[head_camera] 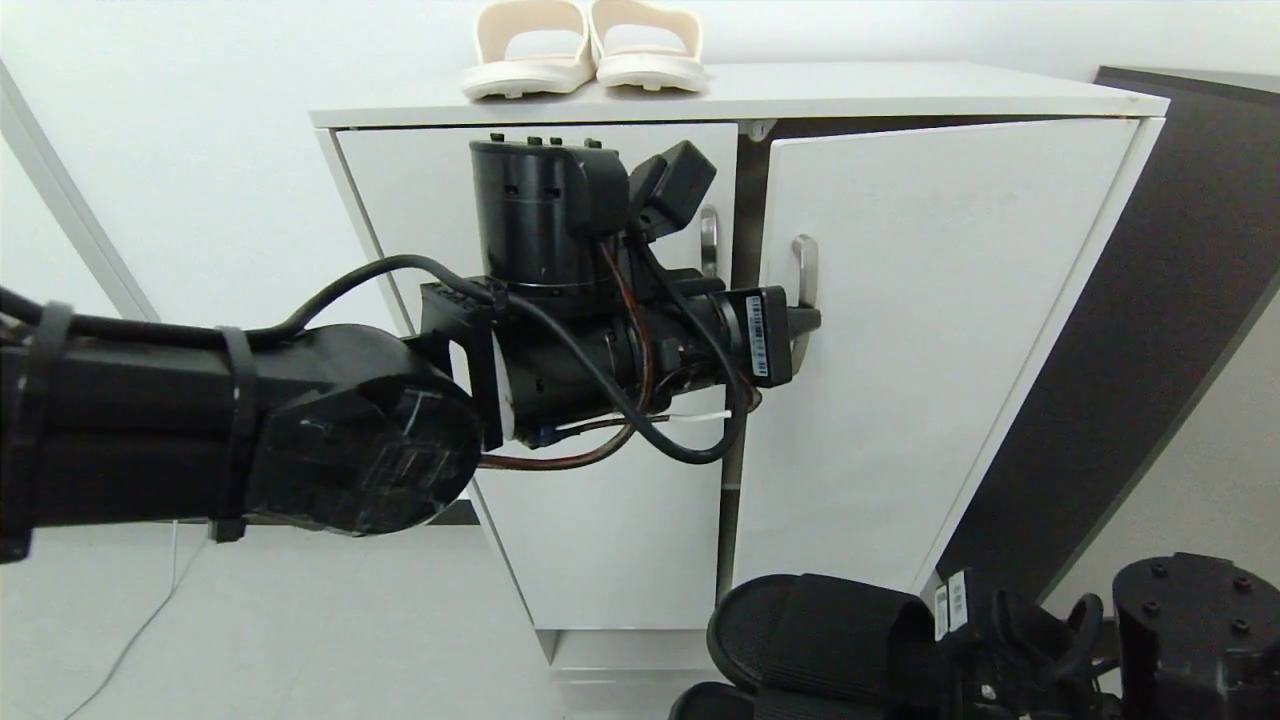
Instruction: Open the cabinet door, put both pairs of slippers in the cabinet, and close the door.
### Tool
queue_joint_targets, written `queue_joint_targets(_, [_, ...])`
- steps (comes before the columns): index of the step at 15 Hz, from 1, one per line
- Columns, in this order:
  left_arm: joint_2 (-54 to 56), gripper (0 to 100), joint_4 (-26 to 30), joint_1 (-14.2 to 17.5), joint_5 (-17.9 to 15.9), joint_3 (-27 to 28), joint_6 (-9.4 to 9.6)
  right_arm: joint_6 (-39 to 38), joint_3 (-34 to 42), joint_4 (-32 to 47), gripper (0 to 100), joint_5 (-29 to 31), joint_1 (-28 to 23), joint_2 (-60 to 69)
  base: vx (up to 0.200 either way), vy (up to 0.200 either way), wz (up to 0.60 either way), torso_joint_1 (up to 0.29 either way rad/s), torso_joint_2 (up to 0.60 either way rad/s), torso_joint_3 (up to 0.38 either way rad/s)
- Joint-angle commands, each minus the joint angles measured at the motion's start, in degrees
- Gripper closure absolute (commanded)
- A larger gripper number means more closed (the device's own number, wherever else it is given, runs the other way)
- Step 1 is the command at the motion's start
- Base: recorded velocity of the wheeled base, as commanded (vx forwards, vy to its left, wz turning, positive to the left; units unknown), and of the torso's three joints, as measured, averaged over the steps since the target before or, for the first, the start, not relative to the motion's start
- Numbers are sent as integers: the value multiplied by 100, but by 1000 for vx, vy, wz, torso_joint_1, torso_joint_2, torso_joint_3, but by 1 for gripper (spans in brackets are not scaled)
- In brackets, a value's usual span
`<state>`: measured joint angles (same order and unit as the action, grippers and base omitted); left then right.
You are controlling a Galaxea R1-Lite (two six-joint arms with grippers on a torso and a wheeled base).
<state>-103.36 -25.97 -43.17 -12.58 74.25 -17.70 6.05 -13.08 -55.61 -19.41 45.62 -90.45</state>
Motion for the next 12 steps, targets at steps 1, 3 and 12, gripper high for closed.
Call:
queue_joint_targets(1, [414, 100, -31, -131, 10, -253, 12, 90, 139, 7, 100, -37, 26, 107, 0, 0, 0, 0, 0, 0])
queue_joint_targets(3, [616, 100, -181, -218, 28, -500, 30, 134, 192, 7, 100, -37, 79, 81, 0, 0, 0, 0, 0, 0])
queue_joint_targets(12, [651, 100, -550, 406, -25, -719, 12, 160, 209, -2, 100, -28, 96, 19, 0, 0, 0, 0, 0, 0])
